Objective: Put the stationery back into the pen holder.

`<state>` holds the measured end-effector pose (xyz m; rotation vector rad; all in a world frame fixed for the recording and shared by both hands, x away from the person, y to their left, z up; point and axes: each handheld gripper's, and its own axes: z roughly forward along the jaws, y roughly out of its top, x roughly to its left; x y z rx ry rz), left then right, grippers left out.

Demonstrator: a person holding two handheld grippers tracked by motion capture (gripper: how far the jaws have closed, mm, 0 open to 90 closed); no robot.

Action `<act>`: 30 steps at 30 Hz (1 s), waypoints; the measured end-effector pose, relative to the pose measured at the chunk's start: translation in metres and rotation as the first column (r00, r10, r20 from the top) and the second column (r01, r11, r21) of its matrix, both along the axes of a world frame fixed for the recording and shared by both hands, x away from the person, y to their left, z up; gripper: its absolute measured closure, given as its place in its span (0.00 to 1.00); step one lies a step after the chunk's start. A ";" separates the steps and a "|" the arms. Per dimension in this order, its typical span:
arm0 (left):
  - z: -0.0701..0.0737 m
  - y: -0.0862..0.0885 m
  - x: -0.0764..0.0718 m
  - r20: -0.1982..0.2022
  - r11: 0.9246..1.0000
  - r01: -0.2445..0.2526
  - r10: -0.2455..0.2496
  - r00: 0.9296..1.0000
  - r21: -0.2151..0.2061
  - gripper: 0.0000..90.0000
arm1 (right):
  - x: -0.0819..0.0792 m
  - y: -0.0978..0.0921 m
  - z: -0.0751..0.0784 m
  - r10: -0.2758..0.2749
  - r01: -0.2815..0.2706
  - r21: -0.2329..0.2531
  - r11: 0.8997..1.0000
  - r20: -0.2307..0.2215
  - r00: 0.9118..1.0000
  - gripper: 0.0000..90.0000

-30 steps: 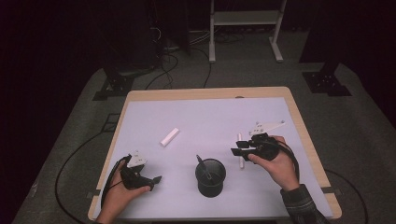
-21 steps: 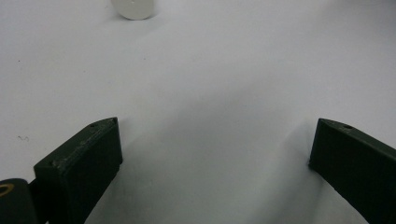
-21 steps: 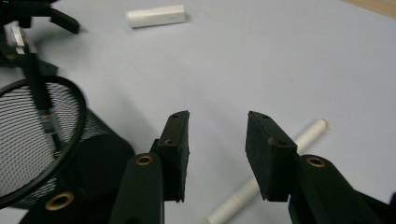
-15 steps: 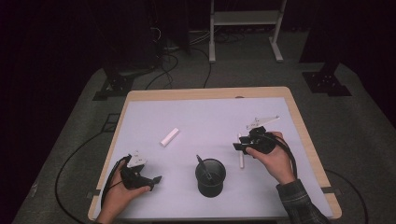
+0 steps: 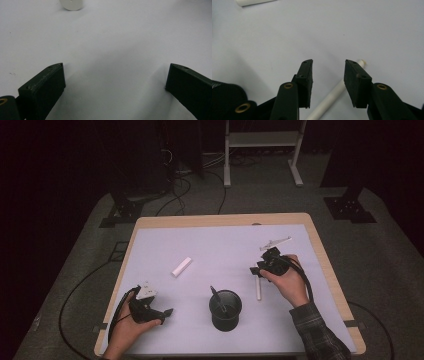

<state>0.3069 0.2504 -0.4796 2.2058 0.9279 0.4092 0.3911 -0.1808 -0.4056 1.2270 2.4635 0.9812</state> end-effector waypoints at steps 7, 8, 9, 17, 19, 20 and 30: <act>0.000 0.000 0.000 -0.002 1.000 -0.001 0.001 1.000 -0.002 0.02 | 0.015 -0.002 -0.008 -0.031 0.030 -0.014 0.999 -0.027 0.999 0.65; 0.000 0.000 0.000 -0.002 1.000 -0.001 0.001 1.000 -0.002 0.02 | 0.017 -0.002 -0.009 -0.034 0.034 -0.020 0.999 -0.032 0.999 0.65; 0.000 0.000 0.000 -0.002 1.000 -0.001 0.001 1.000 -0.002 0.02 | 0.019 -0.002 -0.011 -0.038 0.037 -0.024 0.999 -0.039 0.999 0.65; 0.000 0.000 0.000 -0.002 1.000 -0.001 0.001 1.000 -0.003 0.02 | 0.034 0.001 -0.019 -0.076 0.072 -0.049 0.996 -0.090 0.993 0.65; 0.000 0.000 0.000 -0.002 1.000 -0.001 0.001 1.000 -0.003 0.02 | 0.037 0.002 -0.022 -0.080 0.075 -0.056 0.996 -0.101 0.992 0.64; 0.000 0.000 0.000 -0.001 1.000 -0.001 0.001 1.000 -0.003 0.02 | 0.038 0.002 -0.023 -0.088 0.082 -0.062 0.995 -0.106 0.990 0.64; 0.000 0.000 0.000 -0.001 1.000 -0.001 0.001 1.000 -0.003 0.02 | 0.046 0.003 -0.035 -0.111 0.099 -0.088 0.991 -0.141 0.984 0.64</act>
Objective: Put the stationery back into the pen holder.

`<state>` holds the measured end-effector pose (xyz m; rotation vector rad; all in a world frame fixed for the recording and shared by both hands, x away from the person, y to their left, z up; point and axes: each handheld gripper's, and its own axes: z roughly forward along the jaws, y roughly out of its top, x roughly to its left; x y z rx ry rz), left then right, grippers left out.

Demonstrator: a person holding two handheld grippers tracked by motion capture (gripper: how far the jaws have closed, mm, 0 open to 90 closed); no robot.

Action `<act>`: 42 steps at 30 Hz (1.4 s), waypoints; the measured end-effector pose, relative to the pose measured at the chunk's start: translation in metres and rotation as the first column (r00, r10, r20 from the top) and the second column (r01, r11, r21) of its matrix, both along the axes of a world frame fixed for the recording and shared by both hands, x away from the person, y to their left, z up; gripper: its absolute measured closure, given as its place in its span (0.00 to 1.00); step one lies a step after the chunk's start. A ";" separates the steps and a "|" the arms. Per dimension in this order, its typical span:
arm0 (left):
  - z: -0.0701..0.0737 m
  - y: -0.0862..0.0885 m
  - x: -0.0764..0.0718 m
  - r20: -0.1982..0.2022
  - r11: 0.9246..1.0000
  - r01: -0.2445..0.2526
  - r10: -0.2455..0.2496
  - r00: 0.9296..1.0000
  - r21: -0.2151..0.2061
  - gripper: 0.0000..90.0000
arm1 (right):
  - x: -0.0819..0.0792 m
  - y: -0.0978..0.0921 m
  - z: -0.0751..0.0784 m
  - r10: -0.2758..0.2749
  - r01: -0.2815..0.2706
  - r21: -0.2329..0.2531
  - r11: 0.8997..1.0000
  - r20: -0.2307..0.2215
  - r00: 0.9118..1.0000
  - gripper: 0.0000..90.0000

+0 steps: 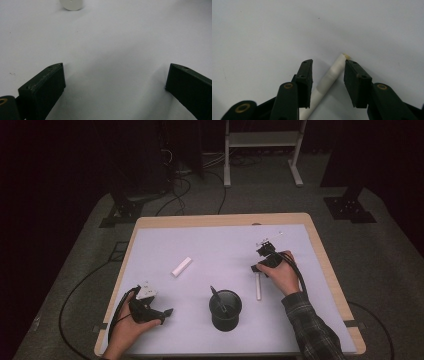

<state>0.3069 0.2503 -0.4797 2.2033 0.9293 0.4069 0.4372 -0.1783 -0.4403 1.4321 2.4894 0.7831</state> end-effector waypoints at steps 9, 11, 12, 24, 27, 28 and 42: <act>0.000 0.000 0.000 0.000 1.000 0.000 0.000 1.000 0.000 0.02 | 0.004 0.000 -0.005 -0.005 0.004 -0.014 1.000 -0.032 0.999 0.65; 0.000 0.000 0.000 0.000 1.000 0.000 0.000 1.000 0.000 0.02 | 0.005 0.001 -0.006 -0.004 0.003 -0.020 1.000 -0.039 0.999 0.66; 0.000 0.000 0.000 0.000 1.000 0.000 0.000 1.000 0.000 0.02 | 0.005 0.001 -0.007 -0.005 0.004 -0.020 1.000 -0.043 0.999 0.66; 0.000 0.000 0.000 0.002 1.000 -0.001 0.001 1.000 -0.002 0.02 | 0.010 0.003 -0.007 -0.007 0.005 -0.039 0.999 -0.069 0.998 0.71; 0.000 0.000 0.000 0.001 1.000 -0.001 0.001 1.000 -0.001 0.02 | 0.012 0.002 -0.007 -0.006 0.003 -0.037 0.999 -0.071 0.997 0.72; 0.000 0.000 0.000 0.002 1.000 -0.001 0.001 1.000 -0.002 0.02 | 0.012 0.002 -0.007 -0.006 0.003 -0.036 0.999 -0.072 0.997 0.73; 0.000 0.000 0.000 0.002 1.000 -0.001 0.001 1.000 -0.002 0.02 | 0.018 0.008 -0.004 0.004 -0.016 -0.107 0.994 -0.105 0.994 0.81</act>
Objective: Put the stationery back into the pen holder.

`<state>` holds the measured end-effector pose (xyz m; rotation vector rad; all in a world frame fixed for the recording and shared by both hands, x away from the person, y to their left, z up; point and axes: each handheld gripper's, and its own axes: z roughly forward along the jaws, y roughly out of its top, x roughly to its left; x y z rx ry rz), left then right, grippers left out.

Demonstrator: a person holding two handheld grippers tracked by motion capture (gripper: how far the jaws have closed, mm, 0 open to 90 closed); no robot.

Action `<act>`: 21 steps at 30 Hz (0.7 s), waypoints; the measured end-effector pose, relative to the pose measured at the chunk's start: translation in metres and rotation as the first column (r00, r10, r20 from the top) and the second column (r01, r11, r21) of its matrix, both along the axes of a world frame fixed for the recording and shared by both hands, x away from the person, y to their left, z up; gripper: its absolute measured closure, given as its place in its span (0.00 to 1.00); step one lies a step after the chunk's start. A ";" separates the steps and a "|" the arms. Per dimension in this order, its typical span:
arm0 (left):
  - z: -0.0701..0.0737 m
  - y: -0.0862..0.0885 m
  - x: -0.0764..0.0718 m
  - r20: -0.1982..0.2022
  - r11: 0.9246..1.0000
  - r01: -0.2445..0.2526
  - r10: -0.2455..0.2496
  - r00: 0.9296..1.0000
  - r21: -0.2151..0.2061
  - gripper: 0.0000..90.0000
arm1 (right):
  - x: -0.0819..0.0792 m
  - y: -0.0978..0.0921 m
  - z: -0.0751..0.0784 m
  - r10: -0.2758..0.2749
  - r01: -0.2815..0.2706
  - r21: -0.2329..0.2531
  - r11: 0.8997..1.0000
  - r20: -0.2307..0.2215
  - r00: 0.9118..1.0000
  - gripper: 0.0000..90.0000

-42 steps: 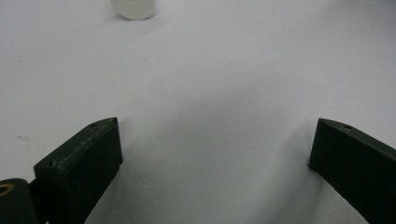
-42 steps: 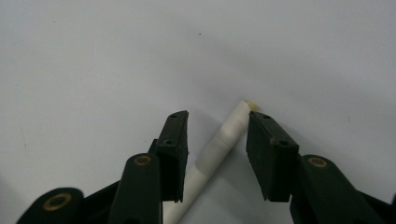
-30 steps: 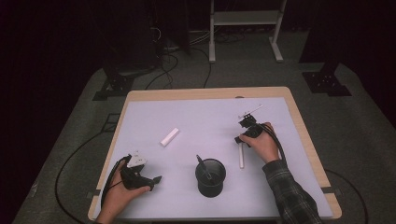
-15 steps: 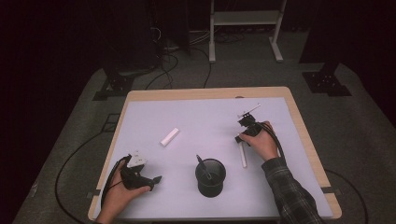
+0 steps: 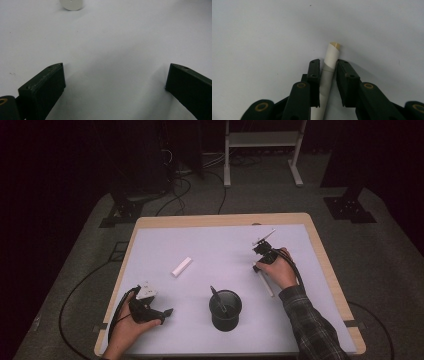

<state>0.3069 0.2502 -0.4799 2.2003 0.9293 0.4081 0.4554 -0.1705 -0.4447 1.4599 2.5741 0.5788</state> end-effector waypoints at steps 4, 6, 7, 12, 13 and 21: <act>0.000 0.000 0.000 0.000 1.000 0.000 0.000 1.000 0.000 0.02 | 0.001 0.000 0.000 0.006 -0.006 -0.006 1.000 -0.001 1.000 0.83; 0.000 0.000 0.000 0.000 1.000 0.000 0.000 1.000 0.001 0.02 | 0.001 -0.001 0.000 0.006 -0.006 -0.007 1.000 -0.001 1.000 0.84; 0.000 0.000 0.000 0.000 1.000 0.000 0.000 1.000 0.001 0.02 | 0.001 0.000 0.000 0.007 -0.007 -0.010 1.000 0.000 1.000 0.84; 0.000 0.000 0.000 0.000 1.000 0.000 0.000 1.000 0.001 0.02 | 0.001 0.000 0.000 0.007 -0.007 -0.014 1.000 0.001 1.000 0.86; 0.000 0.000 0.000 0.000 1.000 0.000 0.000 1.000 0.001 0.02 | 0.001 0.000 0.000 0.006 -0.006 -0.014 1.000 0.002 1.000 0.86; 0.000 0.000 0.000 0.000 1.000 0.000 0.000 1.000 0.000 0.02 | 0.001 -0.001 0.000 0.001 -0.001 -0.010 1.000 0.003 1.000 0.87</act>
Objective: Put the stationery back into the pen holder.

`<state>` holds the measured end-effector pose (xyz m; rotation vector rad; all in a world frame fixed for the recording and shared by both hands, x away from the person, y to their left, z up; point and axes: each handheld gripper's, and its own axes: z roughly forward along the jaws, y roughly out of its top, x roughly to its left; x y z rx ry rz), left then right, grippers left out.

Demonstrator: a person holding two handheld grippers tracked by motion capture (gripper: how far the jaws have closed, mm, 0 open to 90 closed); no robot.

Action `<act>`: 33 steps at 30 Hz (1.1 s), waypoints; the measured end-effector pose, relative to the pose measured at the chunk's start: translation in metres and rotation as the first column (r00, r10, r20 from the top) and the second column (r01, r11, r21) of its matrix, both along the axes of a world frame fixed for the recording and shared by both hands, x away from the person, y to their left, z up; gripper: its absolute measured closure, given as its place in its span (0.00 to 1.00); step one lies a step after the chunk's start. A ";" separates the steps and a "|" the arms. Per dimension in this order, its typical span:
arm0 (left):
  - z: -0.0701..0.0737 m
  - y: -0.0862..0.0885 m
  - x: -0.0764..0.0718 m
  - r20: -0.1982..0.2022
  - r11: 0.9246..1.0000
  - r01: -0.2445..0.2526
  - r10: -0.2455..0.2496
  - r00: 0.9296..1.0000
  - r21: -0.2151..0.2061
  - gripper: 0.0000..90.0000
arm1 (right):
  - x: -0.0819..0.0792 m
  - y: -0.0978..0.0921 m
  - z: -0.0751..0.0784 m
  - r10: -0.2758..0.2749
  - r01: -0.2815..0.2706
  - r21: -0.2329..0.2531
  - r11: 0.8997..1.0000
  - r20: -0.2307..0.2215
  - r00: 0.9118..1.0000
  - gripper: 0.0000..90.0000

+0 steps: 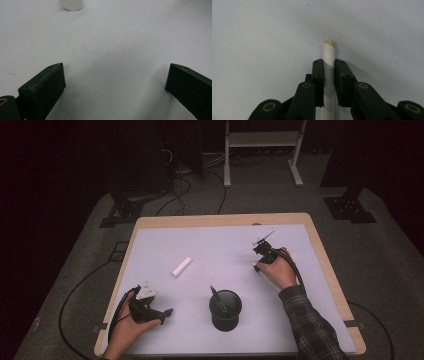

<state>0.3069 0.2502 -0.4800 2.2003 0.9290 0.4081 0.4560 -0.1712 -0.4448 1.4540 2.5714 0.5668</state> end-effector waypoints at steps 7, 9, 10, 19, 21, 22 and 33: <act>0.000 0.000 0.000 0.000 1.000 0.000 0.000 1.000 0.000 0.02 | -0.002 -0.003 0.000 -0.008 0.008 0.019 1.000 0.009 1.000 0.87; 0.000 0.000 0.000 0.000 1.000 0.000 0.000 1.000 0.000 0.02 | -0.003 -0.003 0.002 -0.011 0.011 0.025 1.000 0.014 1.000 0.87; 0.000 0.000 0.000 0.000 1.000 0.000 0.000 1.000 0.000 0.02 | -0.004 -0.004 0.003 -0.009 0.009 0.029 1.000 0.021 1.000 0.87; 0.000 0.000 0.000 -0.002 1.000 0.001 -0.001 1.000 0.002 0.02 | -0.013 -0.010 0.014 -0.014 0.009 0.081 0.997 0.063 0.998 0.87; 0.000 0.000 0.000 -0.002 1.000 0.001 -0.001 1.000 0.002 0.02 | -0.016 -0.012 0.016 -0.014 0.007 0.096 0.995 0.070 0.997 0.87; 0.000 0.000 0.000 -0.002 1.000 0.001 -0.001 1.000 0.002 0.02 | -0.017 -0.013 0.017 -0.016 0.008 0.106 0.994 0.075 0.997 0.87; 0.000 0.000 0.000 -0.002 1.000 -0.002 0.002 1.000 -0.002 0.02 | -0.033 -0.028 0.023 -0.023 -0.005 0.208 0.978 0.133 0.991 0.87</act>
